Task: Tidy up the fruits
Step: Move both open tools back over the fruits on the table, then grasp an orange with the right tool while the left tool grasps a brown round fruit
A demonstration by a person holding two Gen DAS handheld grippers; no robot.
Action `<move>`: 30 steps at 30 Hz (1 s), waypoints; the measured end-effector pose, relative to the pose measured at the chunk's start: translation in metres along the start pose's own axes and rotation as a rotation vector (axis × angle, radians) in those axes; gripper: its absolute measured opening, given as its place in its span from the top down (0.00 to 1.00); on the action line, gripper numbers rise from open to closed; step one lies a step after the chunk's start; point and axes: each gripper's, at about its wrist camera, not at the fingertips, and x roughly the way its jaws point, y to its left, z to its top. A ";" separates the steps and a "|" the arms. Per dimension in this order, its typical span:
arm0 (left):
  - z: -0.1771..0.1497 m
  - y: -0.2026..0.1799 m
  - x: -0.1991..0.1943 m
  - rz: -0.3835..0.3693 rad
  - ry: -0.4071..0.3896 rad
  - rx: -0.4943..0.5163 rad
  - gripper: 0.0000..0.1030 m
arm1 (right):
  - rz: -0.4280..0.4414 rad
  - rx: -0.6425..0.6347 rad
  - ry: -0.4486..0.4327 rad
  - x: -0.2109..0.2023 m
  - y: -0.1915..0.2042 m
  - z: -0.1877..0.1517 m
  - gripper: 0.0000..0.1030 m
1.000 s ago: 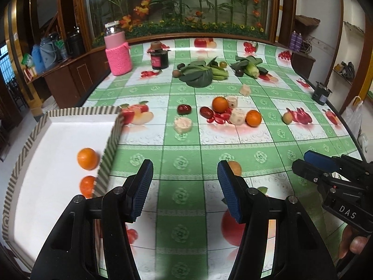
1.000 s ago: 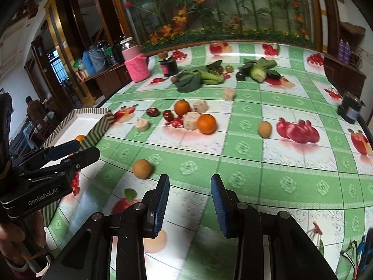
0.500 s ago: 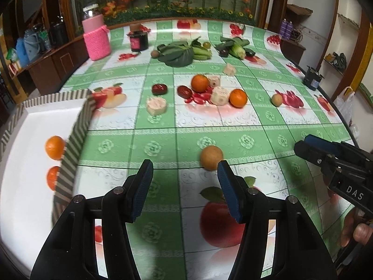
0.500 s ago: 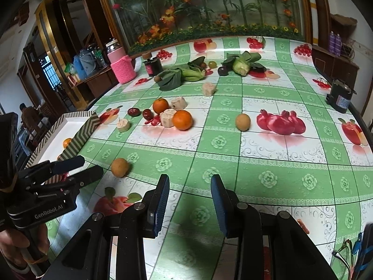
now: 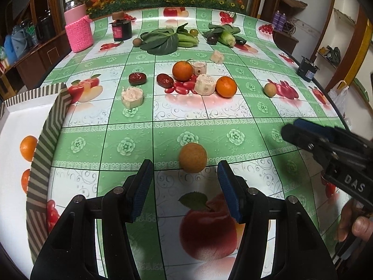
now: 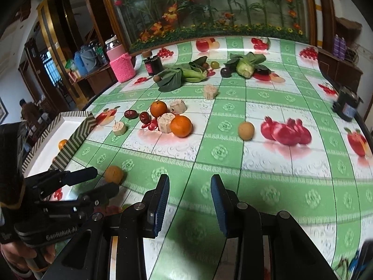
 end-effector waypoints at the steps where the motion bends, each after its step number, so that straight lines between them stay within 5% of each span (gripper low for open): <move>1: 0.000 0.000 0.001 0.000 0.002 0.000 0.44 | -0.001 -0.023 0.006 0.005 0.002 0.005 0.65; 25: 0.011 0.003 0.016 0.000 0.011 0.004 0.44 | 0.085 -0.179 0.092 0.093 0.007 0.064 0.66; 30: 0.010 0.001 0.015 -0.022 -0.002 0.029 0.68 | 0.088 -0.144 0.088 0.086 0.003 0.060 0.71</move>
